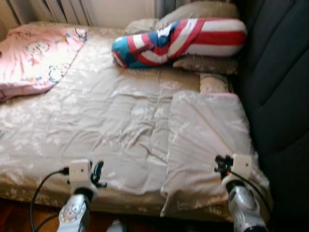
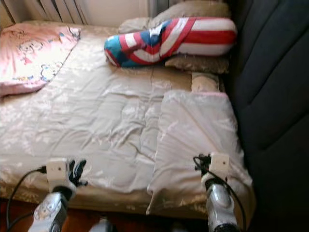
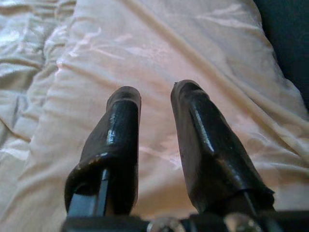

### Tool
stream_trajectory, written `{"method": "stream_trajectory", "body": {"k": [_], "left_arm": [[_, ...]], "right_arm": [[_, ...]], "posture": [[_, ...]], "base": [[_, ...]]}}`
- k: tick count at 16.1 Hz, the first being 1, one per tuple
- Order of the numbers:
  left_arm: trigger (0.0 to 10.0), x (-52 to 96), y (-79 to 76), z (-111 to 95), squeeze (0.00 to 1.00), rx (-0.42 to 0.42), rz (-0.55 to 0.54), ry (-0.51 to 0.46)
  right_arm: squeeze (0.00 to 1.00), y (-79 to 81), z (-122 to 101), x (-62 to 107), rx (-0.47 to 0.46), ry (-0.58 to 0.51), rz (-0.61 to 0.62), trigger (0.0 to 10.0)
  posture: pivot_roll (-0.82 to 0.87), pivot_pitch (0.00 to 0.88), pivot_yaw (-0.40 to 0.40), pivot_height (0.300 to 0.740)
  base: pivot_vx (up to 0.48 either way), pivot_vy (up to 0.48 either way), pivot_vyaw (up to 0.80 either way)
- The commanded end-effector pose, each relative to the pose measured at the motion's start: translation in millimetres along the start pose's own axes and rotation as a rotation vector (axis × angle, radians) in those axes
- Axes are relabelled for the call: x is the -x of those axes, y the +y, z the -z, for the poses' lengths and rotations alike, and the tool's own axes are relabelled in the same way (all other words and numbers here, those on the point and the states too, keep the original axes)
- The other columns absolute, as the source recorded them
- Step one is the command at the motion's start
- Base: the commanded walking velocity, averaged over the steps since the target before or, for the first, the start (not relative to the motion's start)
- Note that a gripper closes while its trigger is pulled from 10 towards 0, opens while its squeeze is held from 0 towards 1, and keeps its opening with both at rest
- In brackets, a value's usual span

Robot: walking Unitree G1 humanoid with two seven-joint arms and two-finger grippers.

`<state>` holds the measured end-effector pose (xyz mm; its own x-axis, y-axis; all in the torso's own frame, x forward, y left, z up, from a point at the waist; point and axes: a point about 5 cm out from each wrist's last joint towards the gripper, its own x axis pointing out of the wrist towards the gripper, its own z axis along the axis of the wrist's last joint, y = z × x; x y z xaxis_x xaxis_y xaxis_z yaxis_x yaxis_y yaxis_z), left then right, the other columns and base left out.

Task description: Clean up the room

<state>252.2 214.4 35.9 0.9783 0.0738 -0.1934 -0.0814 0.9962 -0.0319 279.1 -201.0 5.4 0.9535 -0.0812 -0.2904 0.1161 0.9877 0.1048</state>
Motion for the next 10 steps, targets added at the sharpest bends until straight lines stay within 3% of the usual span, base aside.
{"method": "stream_trajectory", "body": {"k": [1, 4, 6, 10], "left_arm": [[10.0, 3.7, 3.7, 19, 0.00, -0.010, 0.014, 0.077], [10.0, 5.8, 5.5, 44, 0.00, -0.033, 0.028, 0.195], [10.0, 17.3, 12.5, 73, 0.00, -0.052, 0.007, 0.337], [10.0, 33.6, 19.1, 101, 0.00, -0.054, -0.039, 0.489]], "right_arm": [[0.00, -11.6, 20, 10.2, 0.000, 0.090, 0.050, 10.0], [0.00, -31.0, 45, 24.6, -0.023, 0.222, 0.168, 10.0], [0.00, -45.9, 67, 41.5, -0.055, 0.332, 0.251, 10.0], [0.00, -44.6, 91, 60.1, -0.017, 0.455, 0.210, 10.0]], "posture": [[0.09, 0.099, -0.054, 0.740], [0.09, 0.083, -0.048, 0.740], [0.08, 0.058, -0.042, 0.740], [0.10, 0.043, -0.048, 0.740]], "base": [[0.000, 0.000, 0.00], [0.000, 0.000, 0.00], [0.000, 0.000, 0.00], [0.000, 0.000, 0.00]]}}
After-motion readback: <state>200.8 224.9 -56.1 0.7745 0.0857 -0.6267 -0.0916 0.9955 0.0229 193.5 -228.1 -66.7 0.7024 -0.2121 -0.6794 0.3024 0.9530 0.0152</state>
